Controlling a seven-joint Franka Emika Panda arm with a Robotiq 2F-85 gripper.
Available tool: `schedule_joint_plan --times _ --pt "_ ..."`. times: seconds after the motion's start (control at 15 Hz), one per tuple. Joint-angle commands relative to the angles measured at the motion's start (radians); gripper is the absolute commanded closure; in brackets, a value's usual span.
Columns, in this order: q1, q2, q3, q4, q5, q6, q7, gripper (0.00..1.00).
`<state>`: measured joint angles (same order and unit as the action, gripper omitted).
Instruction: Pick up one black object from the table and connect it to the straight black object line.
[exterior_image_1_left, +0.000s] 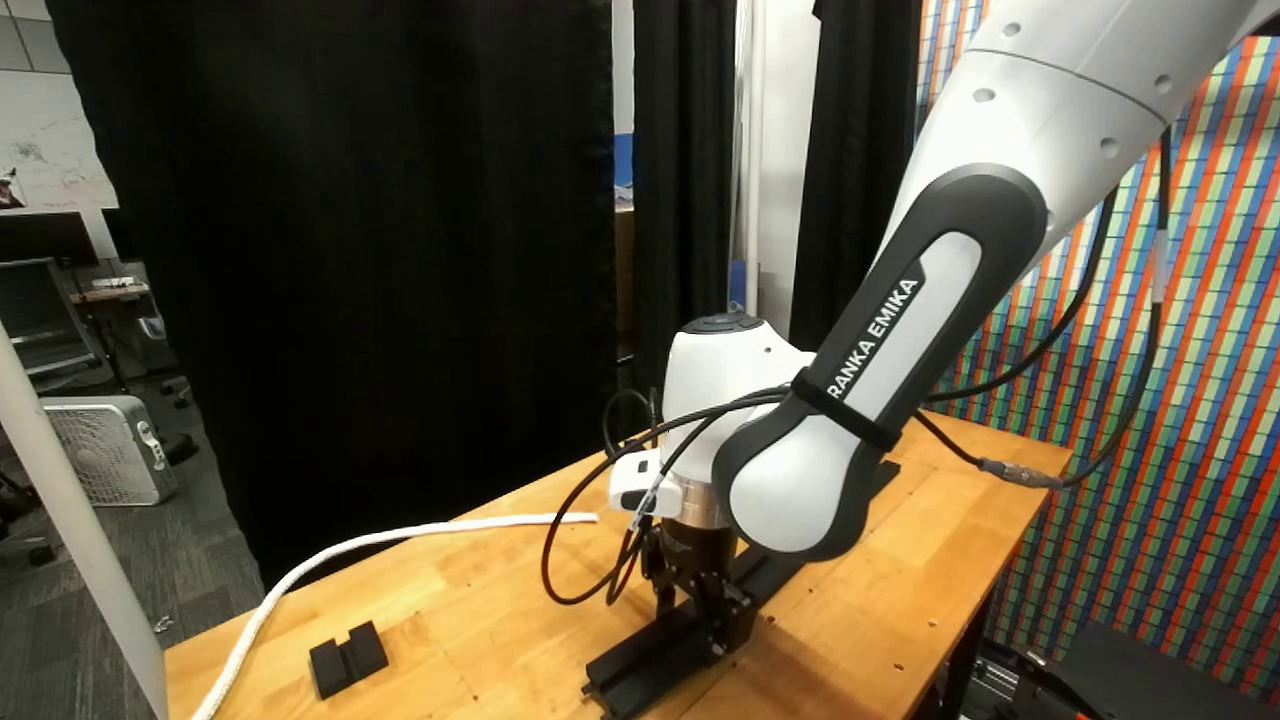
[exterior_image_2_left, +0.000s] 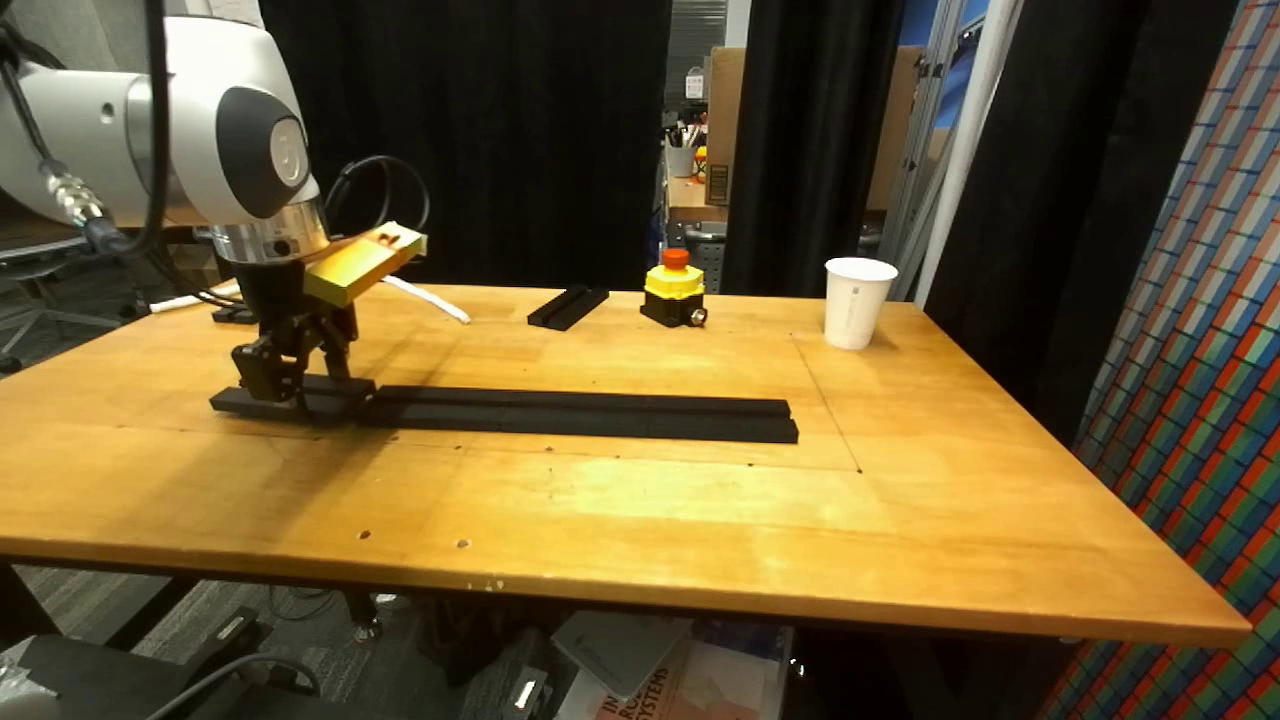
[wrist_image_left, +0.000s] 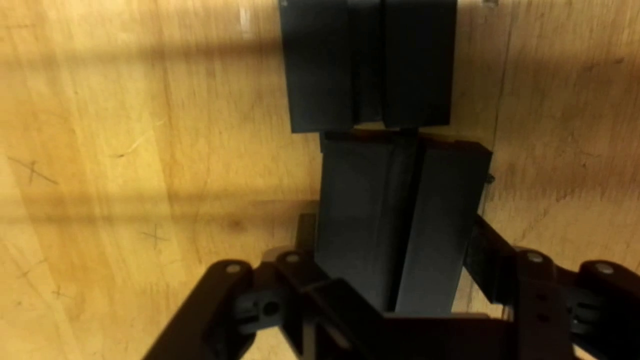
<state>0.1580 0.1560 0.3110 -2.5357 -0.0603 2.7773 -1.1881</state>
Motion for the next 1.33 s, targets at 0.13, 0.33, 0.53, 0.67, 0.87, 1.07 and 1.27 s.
schedule_joint_plan --times 0.13,0.33,0.53,0.67,0.87,1.07,1.27 --pt "-0.027 0.020 0.014 0.023 0.053 0.015 -0.070 0.53" --pt "-0.034 0.027 0.019 0.024 0.077 0.017 -0.088 0.53" --pt "-0.039 0.033 0.024 0.025 0.107 0.021 -0.106 0.53" --pt "-0.042 0.037 0.028 0.028 0.134 0.024 -0.122 0.53" --pt "-0.049 0.043 0.041 0.037 0.182 0.025 -0.146 0.53" --pt "-0.054 0.050 0.053 0.048 0.218 0.024 -0.167 0.53" --pt "-0.057 0.058 0.061 0.057 0.232 0.023 -0.178 0.53"
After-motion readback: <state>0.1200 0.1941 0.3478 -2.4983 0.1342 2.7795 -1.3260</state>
